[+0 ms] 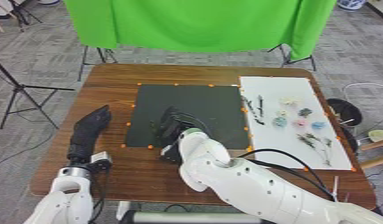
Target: Arrange flowers
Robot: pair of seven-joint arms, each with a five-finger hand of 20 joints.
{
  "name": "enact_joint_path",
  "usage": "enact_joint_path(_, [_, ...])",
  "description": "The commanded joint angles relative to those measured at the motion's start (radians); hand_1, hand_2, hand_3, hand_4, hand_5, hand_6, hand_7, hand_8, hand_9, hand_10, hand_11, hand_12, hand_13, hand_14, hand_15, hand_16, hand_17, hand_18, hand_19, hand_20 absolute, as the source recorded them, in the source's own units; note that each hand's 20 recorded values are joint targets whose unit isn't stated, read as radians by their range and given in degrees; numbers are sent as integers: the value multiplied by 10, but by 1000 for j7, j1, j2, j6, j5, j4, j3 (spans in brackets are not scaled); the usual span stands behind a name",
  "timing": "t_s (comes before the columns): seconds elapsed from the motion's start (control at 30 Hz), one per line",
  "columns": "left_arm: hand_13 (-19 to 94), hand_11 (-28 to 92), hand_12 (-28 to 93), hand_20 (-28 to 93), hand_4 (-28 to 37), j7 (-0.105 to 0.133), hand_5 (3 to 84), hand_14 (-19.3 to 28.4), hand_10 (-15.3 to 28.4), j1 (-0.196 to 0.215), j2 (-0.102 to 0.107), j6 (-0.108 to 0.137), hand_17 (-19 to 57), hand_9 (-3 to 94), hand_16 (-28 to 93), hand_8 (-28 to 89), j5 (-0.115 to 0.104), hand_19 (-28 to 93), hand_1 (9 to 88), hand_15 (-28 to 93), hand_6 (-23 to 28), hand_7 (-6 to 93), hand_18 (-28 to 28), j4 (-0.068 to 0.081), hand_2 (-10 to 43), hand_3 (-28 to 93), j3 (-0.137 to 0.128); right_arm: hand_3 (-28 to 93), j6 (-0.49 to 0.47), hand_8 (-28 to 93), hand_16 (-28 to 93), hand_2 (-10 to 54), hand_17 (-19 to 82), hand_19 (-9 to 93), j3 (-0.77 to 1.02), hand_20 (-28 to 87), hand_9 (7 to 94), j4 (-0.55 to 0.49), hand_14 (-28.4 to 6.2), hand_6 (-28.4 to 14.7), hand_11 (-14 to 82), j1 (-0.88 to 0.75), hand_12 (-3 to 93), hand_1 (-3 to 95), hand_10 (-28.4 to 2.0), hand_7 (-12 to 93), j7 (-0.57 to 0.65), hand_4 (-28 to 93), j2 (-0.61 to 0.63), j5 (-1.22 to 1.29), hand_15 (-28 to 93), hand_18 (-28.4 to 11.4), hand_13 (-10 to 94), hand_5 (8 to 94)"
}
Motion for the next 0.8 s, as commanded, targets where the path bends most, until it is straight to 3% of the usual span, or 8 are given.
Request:
enact_joint_path(0.03, [329,151,106,167,-255,-7,444,134,126,14,-12,-11,81,405,-7,-68,-7,20,240,91,31,113,84,3,-89,722,7,601,-2,120,161,-95,785,733,9,426,937,-10,-25,-58,184,-1,251,618,-115,450,1,-34,-8,11,506,-31,937,690])
enact_joint_path(0.13, [329,151,106,167,-254,-10,444,134,126,13,-11,-16,81,405,-7,-68,-6,20,239,91,31,113,85,4,-89,722,5,624,5,123,163,-95,784,727,2,437,933,-13,-26,-59,165,1,248,570,-118,456,-10,-9,2,9,499,-33,937,678])
enact_joint_path(0.2, [329,151,106,167,-254,-10,444,134,125,15,-10,-17,81,405,-7,-68,-5,20,240,91,31,113,85,4,-90,722,2,639,-3,130,170,-84,784,720,7,451,914,-14,-33,-67,207,0,184,500,-136,445,-11,5,3,20,492,-35,937,677])
enact_joint_path(0.4, [330,151,106,166,-253,-9,443,134,125,15,-12,-19,80,405,-6,-68,-7,20,239,92,30,114,85,4,-92,725,2,656,-33,136,176,-53,780,718,6,458,893,-22,-44,-74,201,-4,168,395,-153,431,-33,18,12,29,476,-38,937,660])
enact_joint_path(0.43, [330,150,106,166,-253,-10,443,134,125,15,-11,-19,80,405,-6,-68,-6,20,239,92,30,114,85,3,-91,724,2,672,-33,123,180,-25,775,720,5,458,882,-24,-47,-74,194,-5,164,345,-159,424,-39,21,15,30,468,-42,937,650])
enact_joint_path(0.5, [330,151,106,166,-254,-10,444,133,124,15,-11,-20,80,404,-6,-69,-7,20,241,92,30,114,85,4,-90,722,1,700,-56,-84,191,12,765,731,7,440,863,-26,-52,-77,182,-7,159,267,-166,441,-40,11,18,20,458,-47,937,638])
enact_joint_path(0.8, [330,151,106,166,-251,-10,444,133,125,26,-11,-19,80,405,-7,-69,-8,20,239,92,31,114,86,-1,-91,724,-8,697,-127,-102,205,20,741,770,4,406,814,-23,-57,-76,148,-7,152,193,-183,439,-54,-5,35,-23,452,-65,937,600])
